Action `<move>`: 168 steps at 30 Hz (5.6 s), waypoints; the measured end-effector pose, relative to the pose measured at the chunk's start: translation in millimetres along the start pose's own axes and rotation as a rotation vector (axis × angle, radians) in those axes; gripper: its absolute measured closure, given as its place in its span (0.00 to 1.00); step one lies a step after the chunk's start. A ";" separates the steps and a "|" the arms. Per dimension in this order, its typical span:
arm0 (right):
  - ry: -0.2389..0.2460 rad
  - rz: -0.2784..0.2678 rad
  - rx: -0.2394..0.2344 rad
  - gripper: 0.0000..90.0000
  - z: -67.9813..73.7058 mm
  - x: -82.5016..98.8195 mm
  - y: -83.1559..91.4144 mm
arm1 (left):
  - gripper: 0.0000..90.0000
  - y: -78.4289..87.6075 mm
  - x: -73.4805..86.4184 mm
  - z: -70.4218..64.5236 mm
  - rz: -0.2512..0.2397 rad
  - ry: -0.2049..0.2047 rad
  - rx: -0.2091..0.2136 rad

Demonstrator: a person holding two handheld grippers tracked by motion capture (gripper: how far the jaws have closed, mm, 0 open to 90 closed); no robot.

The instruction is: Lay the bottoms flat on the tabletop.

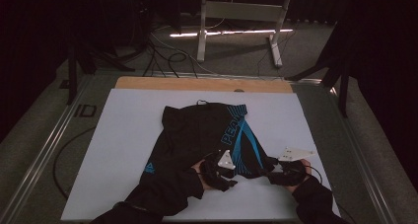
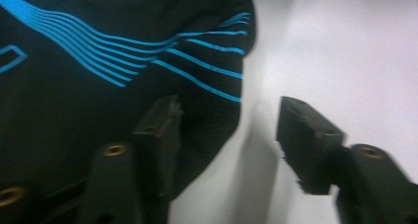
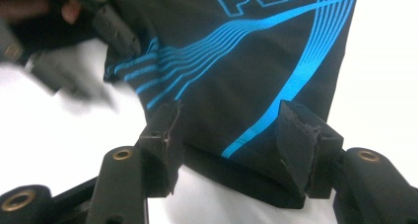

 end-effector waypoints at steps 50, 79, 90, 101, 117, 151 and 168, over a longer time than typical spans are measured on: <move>0.104 0.053 0.032 0.47 17.5 -8.3 -12.4 | 0.63 37.0 14.7 -2.7 0.080 -0.024 0.096; -0.043 0.143 0.117 0.98 27.1 -6.8 5.6 | 0.96 71.6 18.1 0.6 0.034 -0.056 0.076; -0.087 0.145 0.081 0.98 49.1 2.6 14.7 | 0.96 73.8 32.4 -8.1 0.050 -0.049 0.130; -0.111 0.162 0.058 0.97 54.1 10.7 18.4 | 0.95 60.3 41.9 -15.2 0.095 -0.051 0.169; -0.139 0.031 0.077 0.48 45.6 3.6 24.6 | 0.46 61.0 40.8 -12.1 0.044 -0.025 0.204; -0.029 -0.074 0.021 0.12 24.0 -41.9 1.1 | 0.03 106.3 27.2 29.0 -0.097 0.093 0.132; 0.012 -0.099 0.032 0.10 12.4 -63.0 -5.4 | 0.02 121.7 41.7 67.4 -0.108 0.156 0.024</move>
Point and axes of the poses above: each handheld gripper's, and its own axes: y roughly backward along the jaws, x roughly out of its underside, z roughly to its left, the point moved 1 cm from there along -y, roughly forward along the jaws, and after that the axes turned 14 degrees about -x, right-handed, at the moved point
